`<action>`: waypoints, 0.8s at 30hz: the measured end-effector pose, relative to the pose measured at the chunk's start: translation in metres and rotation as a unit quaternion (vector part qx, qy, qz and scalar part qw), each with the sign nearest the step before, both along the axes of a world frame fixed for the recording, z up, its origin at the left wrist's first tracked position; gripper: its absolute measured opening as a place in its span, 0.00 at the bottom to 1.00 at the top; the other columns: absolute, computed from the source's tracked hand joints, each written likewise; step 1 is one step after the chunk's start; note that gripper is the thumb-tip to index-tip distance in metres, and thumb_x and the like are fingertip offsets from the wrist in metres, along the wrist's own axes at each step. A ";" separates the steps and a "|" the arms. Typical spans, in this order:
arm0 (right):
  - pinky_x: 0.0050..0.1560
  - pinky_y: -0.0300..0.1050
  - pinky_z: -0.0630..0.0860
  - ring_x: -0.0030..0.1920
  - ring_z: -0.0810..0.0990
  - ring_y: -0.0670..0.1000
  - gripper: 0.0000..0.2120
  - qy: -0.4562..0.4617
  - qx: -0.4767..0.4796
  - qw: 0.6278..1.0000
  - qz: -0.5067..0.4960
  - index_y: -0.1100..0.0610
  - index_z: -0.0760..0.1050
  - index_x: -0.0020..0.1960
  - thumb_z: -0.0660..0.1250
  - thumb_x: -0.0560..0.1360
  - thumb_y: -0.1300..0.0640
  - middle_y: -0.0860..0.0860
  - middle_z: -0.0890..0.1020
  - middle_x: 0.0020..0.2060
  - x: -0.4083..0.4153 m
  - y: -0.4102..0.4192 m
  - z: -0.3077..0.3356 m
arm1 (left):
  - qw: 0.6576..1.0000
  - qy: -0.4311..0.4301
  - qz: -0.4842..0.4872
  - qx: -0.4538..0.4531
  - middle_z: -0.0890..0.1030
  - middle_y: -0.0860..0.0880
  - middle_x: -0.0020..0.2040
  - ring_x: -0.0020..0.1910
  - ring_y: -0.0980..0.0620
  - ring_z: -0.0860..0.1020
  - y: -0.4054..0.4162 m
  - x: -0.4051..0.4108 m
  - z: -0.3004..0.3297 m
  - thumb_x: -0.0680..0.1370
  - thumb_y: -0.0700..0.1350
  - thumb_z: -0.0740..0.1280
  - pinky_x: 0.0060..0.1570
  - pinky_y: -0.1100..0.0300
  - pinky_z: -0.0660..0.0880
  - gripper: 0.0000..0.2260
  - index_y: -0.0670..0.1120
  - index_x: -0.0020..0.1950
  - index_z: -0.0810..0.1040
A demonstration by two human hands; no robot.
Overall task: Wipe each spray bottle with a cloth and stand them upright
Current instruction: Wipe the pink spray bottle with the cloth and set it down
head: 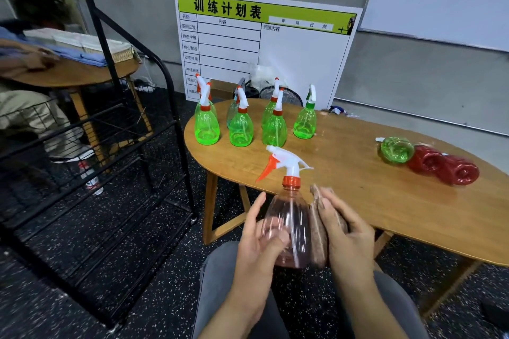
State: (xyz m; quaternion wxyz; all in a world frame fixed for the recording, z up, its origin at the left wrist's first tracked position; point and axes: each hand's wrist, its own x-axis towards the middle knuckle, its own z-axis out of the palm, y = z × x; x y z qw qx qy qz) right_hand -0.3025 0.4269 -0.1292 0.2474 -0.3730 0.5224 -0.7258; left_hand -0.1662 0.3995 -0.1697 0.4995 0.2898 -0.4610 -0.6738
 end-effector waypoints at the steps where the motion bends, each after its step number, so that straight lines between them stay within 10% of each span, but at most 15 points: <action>1: 0.68 0.39 0.75 0.66 0.81 0.45 0.12 -0.022 0.007 1.000 0.001 0.49 0.87 0.55 0.72 0.72 0.54 0.43 0.87 0.55 0.004 0.001 -0.006 | 1.000 -0.002 0.004 0.007 0.85 0.45 0.64 0.66 0.44 0.82 0.000 0.001 -0.001 0.71 0.54 0.76 0.64 0.48 0.79 0.34 0.61 0.77 0.71; 6: 0.71 0.54 0.74 0.66 0.82 0.52 0.14 -0.073 0.015 0.997 -0.002 0.55 0.86 0.57 0.72 0.73 0.56 0.50 0.88 0.56 0.007 0.005 -0.017 | 0.999 -0.032 -0.010 -0.022 0.84 0.46 0.65 0.66 0.47 0.81 0.003 0.000 0.002 0.73 0.56 0.74 0.62 0.53 0.79 0.30 0.55 0.75 0.74; 11: 0.56 0.30 0.77 0.62 0.82 0.40 0.10 -0.070 0.003 0.997 0.016 0.55 0.85 0.56 0.71 0.76 0.62 0.42 0.88 0.52 0.003 0.012 -0.014 | 0.999 -0.036 -0.008 -0.014 0.86 0.54 0.59 0.60 0.52 0.84 0.009 -0.003 0.005 0.75 0.46 0.79 0.56 0.60 0.80 0.30 0.54 0.75 0.73; 15: 0.66 0.35 0.75 0.65 0.81 0.41 0.13 -0.074 0.009 0.997 0.017 0.53 0.86 0.57 0.72 0.74 0.57 0.43 0.87 0.56 -0.002 0.014 -0.017 | 0.999 -0.045 -0.029 -0.003 0.85 0.50 0.64 0.63 0.46 0.84 0.008 -0.001 0.005 0.78 0.61 0.69 0.60 0.50 0.80 0.23 0.65 0.73 0.74; 18: 0.69 0.42 0.74 0.65 0.82 0.46 0.11 -0.086 0.009 0.996 0.016 0.50 0.87 0.55 0.72 0.74 0.56 0.46 0.87 0.57 -0.002 0.014 -0.017 | 0.997 -0.061 -0.038 -0.026 0.83 0.48 0.67 0.66 0.48 0.82 0.008 0.000 0.007 0.70 0.69 0.77 0.62 0.54 0.79 0.39 0.58 0.77 0.70; 24: 0.71 0.54 0.75 0.66 0.81 0.47 0.12 -0.096 0.013 0.995 0.009 0.52 0.87 0.56 0.73 0.74 0.56 0.48 0.86 0.59 -0.003 0.014 -0.020 | 0.997 -0.053 -0.038 -0.040 0.85 0.48 0.63 0.62 0.47 0.84 0.004 0.000 0.001 0.75 0.49 0.76 0.57 0.57 0.81 0.30 0.56 0.76 0.72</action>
